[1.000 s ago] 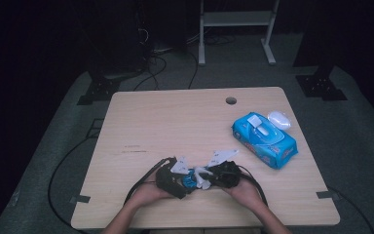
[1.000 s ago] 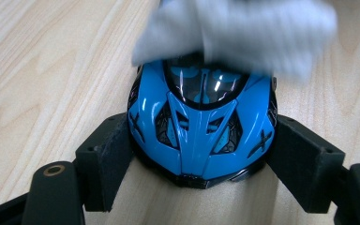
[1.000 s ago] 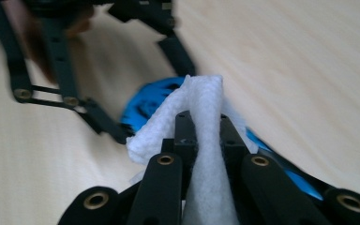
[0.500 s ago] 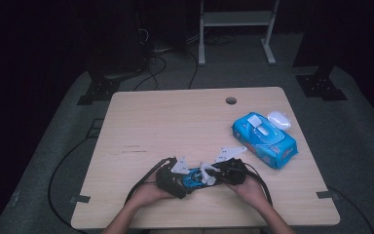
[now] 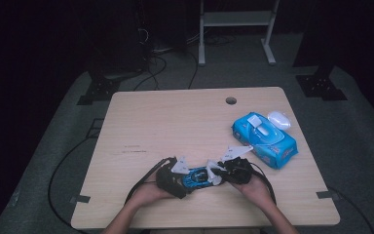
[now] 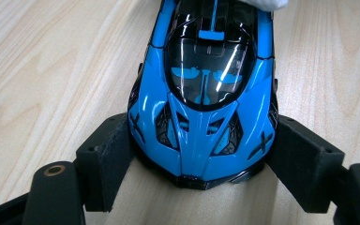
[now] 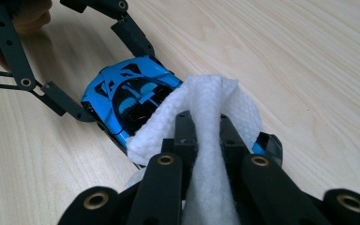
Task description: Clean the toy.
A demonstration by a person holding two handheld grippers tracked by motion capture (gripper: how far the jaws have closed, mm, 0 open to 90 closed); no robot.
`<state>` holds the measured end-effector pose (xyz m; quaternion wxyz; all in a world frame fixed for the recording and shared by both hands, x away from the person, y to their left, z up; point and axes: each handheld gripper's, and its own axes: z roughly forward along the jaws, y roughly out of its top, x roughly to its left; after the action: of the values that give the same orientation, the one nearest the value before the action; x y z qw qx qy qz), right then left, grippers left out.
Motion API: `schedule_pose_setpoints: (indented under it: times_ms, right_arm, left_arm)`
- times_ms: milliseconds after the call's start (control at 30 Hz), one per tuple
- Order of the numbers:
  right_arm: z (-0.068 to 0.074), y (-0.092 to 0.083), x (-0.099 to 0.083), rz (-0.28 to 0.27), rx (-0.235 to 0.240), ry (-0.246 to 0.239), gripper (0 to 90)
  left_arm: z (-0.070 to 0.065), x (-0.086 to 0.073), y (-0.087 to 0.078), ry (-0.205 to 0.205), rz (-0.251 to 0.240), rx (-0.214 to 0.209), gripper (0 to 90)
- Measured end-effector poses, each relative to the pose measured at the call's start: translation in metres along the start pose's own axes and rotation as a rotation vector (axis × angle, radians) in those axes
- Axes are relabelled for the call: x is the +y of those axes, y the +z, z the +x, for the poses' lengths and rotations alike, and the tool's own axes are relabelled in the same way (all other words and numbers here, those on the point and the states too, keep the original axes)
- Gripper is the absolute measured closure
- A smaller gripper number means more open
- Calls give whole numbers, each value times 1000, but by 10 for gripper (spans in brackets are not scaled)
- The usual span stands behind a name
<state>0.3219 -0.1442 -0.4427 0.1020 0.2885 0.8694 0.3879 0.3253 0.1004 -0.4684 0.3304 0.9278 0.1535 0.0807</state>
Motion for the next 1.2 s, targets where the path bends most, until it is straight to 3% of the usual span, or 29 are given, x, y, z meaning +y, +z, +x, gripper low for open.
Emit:
schedule_pose_setpoints:
  times_ms: [67,200,333,433,500,633,733,833,933,1000,1067,1200]
  right_arm:
    - [4,3,3,-3,-5,-15,817]
    - [11,12,10,-28,34,-18,818]
    - [5,11,12,-9,23,-20,817]
    - [-5,7,10,-3,10,16,818]
    - [-4,9,13,5,11,16,818]
    - [6,21,23,-8,40,-7,819]
    - [3,26,26,1,66,2,819]
    - [-6,21,22,15,31,3,819]
    - [-17,12,11,42,-40,8,821]
    - [-23,8,8,38,-28,43,823]
    - [-21,11,11,34,-20,31,823]
    - [-4,28,27,3,47,-3,825]
  left_arm:
    - [0,0,0,0,2,0,248]
    - [0,0,-1,-4,5,1,248]
    - [0,0,0,3,5,1,249]
    - [0,0,0,4,2,0,249]
    - [1,0,0,5,-1,0,248]
    - [1,0,0,5,2,1,248]
    - [0,0,0,4,-1,1,249]
    - [1,0,0,7,-2,0,249]
    - [1,-1,0,7,-3,-1,249]
    - [1,-1,0,6,-1,-2,249]
    - [1,-1,0,4,-4,0,248]
    - [1,-1,0,-1,-6,0,248]
